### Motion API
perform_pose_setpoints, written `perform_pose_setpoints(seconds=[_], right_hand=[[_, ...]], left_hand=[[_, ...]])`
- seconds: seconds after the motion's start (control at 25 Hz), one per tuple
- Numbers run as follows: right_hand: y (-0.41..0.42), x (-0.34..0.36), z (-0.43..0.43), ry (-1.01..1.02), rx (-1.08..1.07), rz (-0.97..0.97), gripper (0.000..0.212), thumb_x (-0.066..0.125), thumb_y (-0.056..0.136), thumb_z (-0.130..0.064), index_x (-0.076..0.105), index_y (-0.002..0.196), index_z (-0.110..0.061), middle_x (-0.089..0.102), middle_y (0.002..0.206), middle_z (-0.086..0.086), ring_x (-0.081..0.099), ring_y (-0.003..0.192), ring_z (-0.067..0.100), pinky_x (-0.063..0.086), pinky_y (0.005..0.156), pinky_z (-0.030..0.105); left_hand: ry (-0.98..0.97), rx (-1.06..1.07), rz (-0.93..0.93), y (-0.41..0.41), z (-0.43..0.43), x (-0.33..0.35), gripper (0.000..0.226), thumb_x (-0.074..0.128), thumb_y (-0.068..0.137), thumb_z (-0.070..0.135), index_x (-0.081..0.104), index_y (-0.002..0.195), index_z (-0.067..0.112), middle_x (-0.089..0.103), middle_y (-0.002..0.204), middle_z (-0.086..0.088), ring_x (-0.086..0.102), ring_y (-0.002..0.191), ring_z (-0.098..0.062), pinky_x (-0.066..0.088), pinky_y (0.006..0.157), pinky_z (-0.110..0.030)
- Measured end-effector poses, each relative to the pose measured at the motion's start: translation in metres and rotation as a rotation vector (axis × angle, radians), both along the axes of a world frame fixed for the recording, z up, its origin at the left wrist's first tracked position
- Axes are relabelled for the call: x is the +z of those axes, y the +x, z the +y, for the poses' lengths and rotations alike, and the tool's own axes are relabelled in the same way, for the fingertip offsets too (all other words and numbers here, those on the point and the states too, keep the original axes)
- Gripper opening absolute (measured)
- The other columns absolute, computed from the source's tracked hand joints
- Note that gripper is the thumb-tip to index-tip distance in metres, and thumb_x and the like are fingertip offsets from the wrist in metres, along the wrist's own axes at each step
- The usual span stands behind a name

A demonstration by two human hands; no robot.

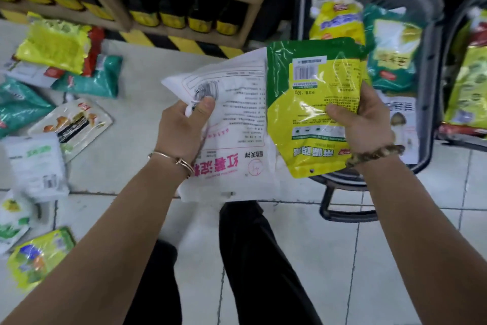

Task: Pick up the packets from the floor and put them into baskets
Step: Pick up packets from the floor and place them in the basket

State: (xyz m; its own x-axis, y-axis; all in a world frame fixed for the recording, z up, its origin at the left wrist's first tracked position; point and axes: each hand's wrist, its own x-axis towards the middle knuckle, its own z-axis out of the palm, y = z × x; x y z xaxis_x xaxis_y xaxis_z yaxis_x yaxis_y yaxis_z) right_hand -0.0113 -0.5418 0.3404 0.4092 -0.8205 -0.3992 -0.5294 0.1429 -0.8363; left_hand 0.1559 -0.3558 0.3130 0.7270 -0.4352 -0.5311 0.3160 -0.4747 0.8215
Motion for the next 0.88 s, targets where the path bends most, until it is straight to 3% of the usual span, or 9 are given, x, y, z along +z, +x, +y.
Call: perform_pose_setpoints(seconds=[0.08, 0.2, 0.28, 0.4, 0.52, 0.6, 0.68, 0.8, 0.88], right_hand=[[-0.036, 0.014, -0.038, -0.023, -0.077, 0.011, 0.040, 0.061, 0.079, 0.010, 0.060, 0.104, -0.022, 0.071, 0.090, -0.015, 0.066, 0.088, 0.006, 0.053, 0.074, 0.022], [-0.080, 0.024, -0.087, -0.060, -0.185, 0.049, 0.042, 0.060, 0.078, 0.013, 0.061, 0.096, -0.025, 0.070, 0.078, -0.022, 0.066, 0.075, -0.002, 0.052, 0.065, 0.016], [-0.106, 0.021, -0.116, -0.074, -0.239, 0.085, 0.041, 0.059, 0.078, 0.012, 0.061, 0.092, -0.027, 0.070, 0.076, -0.023, 0.066, 0.072, -0.002, 0.052, 0.063, 0.016], [-0.133, 0.001, -0.146, -0.068, -0.295, 0.112, 0.040, 0.060, 0.079, 0.010, 0.062, 0.088, -0.029, 0.069, 0.075, -0.025, 0.065, 0.072, -0.003, 0.053, 0.064, 0.017], [-0.143, -0.030, -0.161, -0.071, -0.307, 0.180, 0.035, 0.061, 0.077, 0.010, 0.062, 0.088, -0.023, 0.067, 0.069, -0.025, 0.061, 0.065, -0.010, 0.048, 0.059, 0.010], [-0.147, -0.053, -0.162, -0.043, -0.306, 0.248, 0.031, 0.062, 0.079, 0.006, 0.064, 0.102, -0.014, 0.068, 0.078, -0.018, 0.062, 0.069, -0.004, 0.045, 0.058, 0.007], [-0.150, -0.071, -0.159, -0.032, -0.297, 0.366, 0.036, 0.062, 0.082, -0.004, 0.059, 0.117, -0.013, 0.064, 0.093, -0.008, 0.059, 0.082, 0.008, 0.043, 0.060, 0.008], [-0.155, -0.082, -0.157, -0.209, -0.217, 0.603, 0.056, 0.065, 0.081, -0.019, 0.043, 0.132, -0.015, 0.055, 0.110, -0.003, 0.054, 0.094, 0.020, 0.042, 0.075, 0.026], [-0.153, -0.084, -0.155, -0.364, -0.082, 0.652, 0.067, 0.067, 0.081, -0.027, 0.036, 0.139, -0.013, 0.047, 0.133, 0.010, 0.047, 0.118, 0.028, 0.039, 0.094, 0.039]], left_hand=[[-0.072, -0.036, 0.026, -0.027, -0.048, 0.007, 0.029, 0.057, 0.092, 0.019, 0.053, 0.063, 0.024, 0.054, 0.044, 0.026, 0.051, 0.048, 0.013, 0.035, 0.048, -0.001], [-0.141, -0.089, 0.113, -0.060, -0.115, 0.007, 0.031, 0.058, 0.091, 0.017, 0.051, 0.061, 0.020, 0.051, 0.042, 0.021, 0.048, 0.044, 0.011, 0.034, 0.047, -0.002], [-0.180, -0.101, 0.182, -0.080, -0.156, 0.001, 0.018, 0.059, 0.090, 0.017, 0.058, 0.073, 0.015, 0.056, 0.058, 0.020, 0.051, 0.052, 0.010, 0.040, 0.055, -0.006], [-0.213, -0.115, 0.232, -0.101, -0.199, -0.016, 0.005, 0.060, 0.090, 0.018, 0.064, 0.093, 0.015, 0.063, 0.079, 0.012, 0.060, 0.073, 0.001, 0.049, 0.074, -0.018], [-0.105, -0.140, 0.210, -0.113, -0.219, -0.045, 0.014, 0.062, 0.089, 0.021, 0.064, 0.094, 0.008, 0.062, 0.076, 0.003, 0.057, 0.072, -0.009, 0.048, 0.075, -0.027], [0.007, -0.124, 0.177, -0.119, -0.221, -0.062, 0.028, 0.063, 0.088, 0.023, 0.064, 0.097, -0.003, 0.059, 0.069, -0.004, 0.051, 0.063, -0.014, 0.041, 0.068, -0.028], [0.108, -0.135, 0.099, -0.124, -0.219, -0.071, 0.036, 0.064, 0.086, 0.027, 0.062, 0.099, -0.006, 0.064, 0.078, -0.010, 0.054, 0.066, -0.018, 0.038, 0.066, -0.025], [0.211, -0.086, -0.016, -0.131, -0.215, -0.063, 0.032, 0.071, 0.077, 0.026, 0.056, 0.100, 0.010, 0.063, 0.088, 0.004, 0.058, 0.076, -0.012, 0.043, 0.063, -0.018], [0.229, -0.085, -0.185, -0.143, -0.207, -0.050, 0.051, 0.073, 0.071, 0.022, 0.051, 0.116, 0.010, 0.057, 0.110, -0.001, 0.057, 0.096, -0.014, 0.047, 0.080, -0.023]])
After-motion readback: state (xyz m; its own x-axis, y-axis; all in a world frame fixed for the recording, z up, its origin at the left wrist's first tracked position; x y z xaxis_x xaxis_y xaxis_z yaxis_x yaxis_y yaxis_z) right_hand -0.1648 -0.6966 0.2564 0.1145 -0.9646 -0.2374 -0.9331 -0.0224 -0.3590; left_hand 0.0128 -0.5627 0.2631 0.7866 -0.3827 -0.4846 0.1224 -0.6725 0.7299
